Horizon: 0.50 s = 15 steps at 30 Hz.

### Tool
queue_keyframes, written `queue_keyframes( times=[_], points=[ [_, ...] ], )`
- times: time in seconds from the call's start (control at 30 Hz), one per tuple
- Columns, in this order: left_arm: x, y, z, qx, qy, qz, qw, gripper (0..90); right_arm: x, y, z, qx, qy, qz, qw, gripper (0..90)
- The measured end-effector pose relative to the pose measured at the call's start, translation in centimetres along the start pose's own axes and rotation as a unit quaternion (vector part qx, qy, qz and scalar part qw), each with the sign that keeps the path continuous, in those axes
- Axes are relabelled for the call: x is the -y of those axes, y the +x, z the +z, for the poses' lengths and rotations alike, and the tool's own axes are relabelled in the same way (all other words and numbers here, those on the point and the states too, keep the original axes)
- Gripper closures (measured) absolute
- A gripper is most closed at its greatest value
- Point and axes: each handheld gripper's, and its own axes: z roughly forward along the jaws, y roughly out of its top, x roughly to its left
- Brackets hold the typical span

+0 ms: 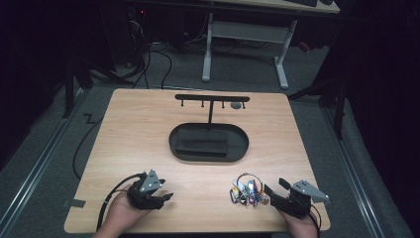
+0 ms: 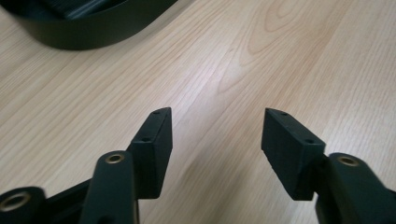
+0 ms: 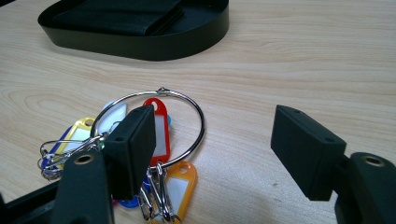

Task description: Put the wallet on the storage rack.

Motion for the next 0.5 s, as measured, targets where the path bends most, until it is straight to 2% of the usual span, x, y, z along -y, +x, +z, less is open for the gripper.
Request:
queue_keyframes(
  times=[0.03,0.07,0.1,0.13,0.17,0.23,0.27,0.3,0.37,0.5],
  points=[
    [0.9,0.2,-0.5,-0.013,-0.019,-0.014,0.9996,40.0,0.0,0.0,0.0,0.002,0.0,-0.002,1.0,30.7],
    [0.9,0.2,-0.5,-0.013,-0.019,-0.014,0.9996,38.8,0.0,0.0,0.0,0.002,0.0,-0.002,1.0,30.7],
    [1.7,0.4,-1.1,-0.028,-0.031,-0.026,0.9988,37.6,0.0,0.0,-0.1,0.005,-0.003,-0.007,1.0,30.9],
    [1.7,0.4,-1.1,-0.028,-0.031,-0.026,0.9988,36.4,0.0,0.0,-0.1,0.005,-0.003,-0.007,1.0,30.9],
    [2.0,0.6,-1.4,-0.038,-0.034,-0.028,0.9983,36.4,0.0,0.0,-0.1,0.007,-0.004,-0.007,0.9999,31.2],
    [2.5,1.3,-2.4,-0.054,-0.049,-0.039,0.9965,30.3,0.1,-0.2,-0.2,0.022,-0.005,-0.005,0.9997,31.6],
    [2.5,1.3,-2.4,-0.054,-0.049,-0.039,0.9965,29.2,0.1,-0.2,-0.2,0.022,-0.005,-0.005,0.9997,31.6],
    [2.8,1.8,-2.7,-0.057,-0.058,-0.052,0.9953,28.9,0.2,-0.3,-0.2,0.03,0.0,0.0,0.9996,31.7],
    [3.0,2.2,-2.8,-0.054,-0.058,-0.059,0.9951,28.4,0.1,-0.2,-0.3,0.038,0.006,0.002,0.9993,32.2],
    [3.0,2.3,-2.5,-0.052,-0.05,-0.051,0.9961,28.3,-0.3,0.1,-0.5,0.048,0.011,0.001,0.9988,33.2]
  ],
)
